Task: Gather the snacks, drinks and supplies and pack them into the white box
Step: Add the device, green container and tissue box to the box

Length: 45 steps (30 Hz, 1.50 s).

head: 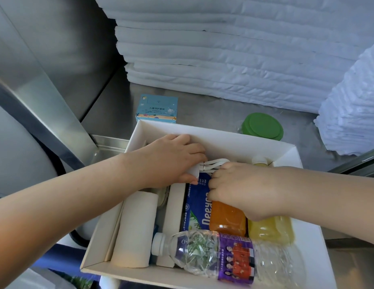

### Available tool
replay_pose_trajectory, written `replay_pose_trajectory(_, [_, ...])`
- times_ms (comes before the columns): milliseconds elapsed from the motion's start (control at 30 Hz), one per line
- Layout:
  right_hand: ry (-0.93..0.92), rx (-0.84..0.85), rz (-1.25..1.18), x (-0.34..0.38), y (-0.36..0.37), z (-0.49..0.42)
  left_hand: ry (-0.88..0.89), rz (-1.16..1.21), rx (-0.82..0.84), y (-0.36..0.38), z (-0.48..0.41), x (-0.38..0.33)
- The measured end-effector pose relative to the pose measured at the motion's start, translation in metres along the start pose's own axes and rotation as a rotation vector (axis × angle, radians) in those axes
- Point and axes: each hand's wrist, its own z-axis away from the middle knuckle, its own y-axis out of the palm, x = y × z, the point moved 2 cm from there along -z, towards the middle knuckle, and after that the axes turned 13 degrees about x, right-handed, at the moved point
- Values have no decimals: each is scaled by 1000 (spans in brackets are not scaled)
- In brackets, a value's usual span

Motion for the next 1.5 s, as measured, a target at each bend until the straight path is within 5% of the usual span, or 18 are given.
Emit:
replay_pose_trajectory(433, [252, -254, 216, 10, -4, 25, 9, -41, -5, 4, -5, -3])
replay_pose_trajectory(900, [36, 25, -143, -5, 7, 0, -117, 209, 40, 3, 9, 3])
replay_pose_trajectory(1100, [6, -176, -192, -8, 14, 12, -216, 161, 108, -4, 7, 3])
replay_pose_trajectory(1500, [4, -260, -304, -3, 24, 21, -289, 96, 139, -10, 19, 7])
